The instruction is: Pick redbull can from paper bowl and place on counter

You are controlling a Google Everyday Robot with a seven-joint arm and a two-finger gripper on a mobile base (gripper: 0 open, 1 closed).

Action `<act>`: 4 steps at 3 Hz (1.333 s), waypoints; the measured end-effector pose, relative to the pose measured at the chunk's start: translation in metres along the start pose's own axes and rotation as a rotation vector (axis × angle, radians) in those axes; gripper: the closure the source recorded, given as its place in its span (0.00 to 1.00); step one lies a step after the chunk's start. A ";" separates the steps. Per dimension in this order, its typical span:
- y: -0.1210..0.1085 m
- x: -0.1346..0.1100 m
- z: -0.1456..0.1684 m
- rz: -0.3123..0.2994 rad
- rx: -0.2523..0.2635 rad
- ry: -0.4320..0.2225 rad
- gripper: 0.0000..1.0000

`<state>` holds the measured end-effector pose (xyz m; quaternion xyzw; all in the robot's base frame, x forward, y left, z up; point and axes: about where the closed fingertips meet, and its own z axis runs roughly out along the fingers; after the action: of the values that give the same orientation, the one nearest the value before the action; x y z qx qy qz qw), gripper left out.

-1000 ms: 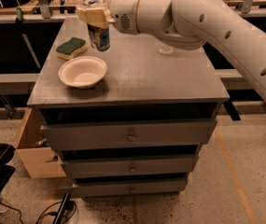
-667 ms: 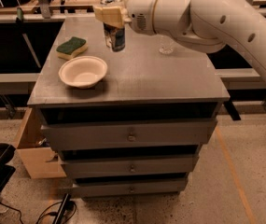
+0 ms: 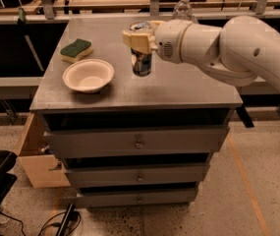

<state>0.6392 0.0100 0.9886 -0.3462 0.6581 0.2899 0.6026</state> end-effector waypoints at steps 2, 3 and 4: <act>0.004 0.056 -0.001 0.064 0.041 -0.029 1.00; 0.007 0.053 0.002 0.060 0.035 -0.033 0.82; 0.009 0.052 0.003 0.059 0.031 -0.033 0.57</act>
Offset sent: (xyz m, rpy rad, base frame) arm -0.0069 -0.0007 -0.0873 0.0972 0.0263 -0.0718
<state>0.6321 0.0126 0.9362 -0.3123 0.6623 0.3031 0.6099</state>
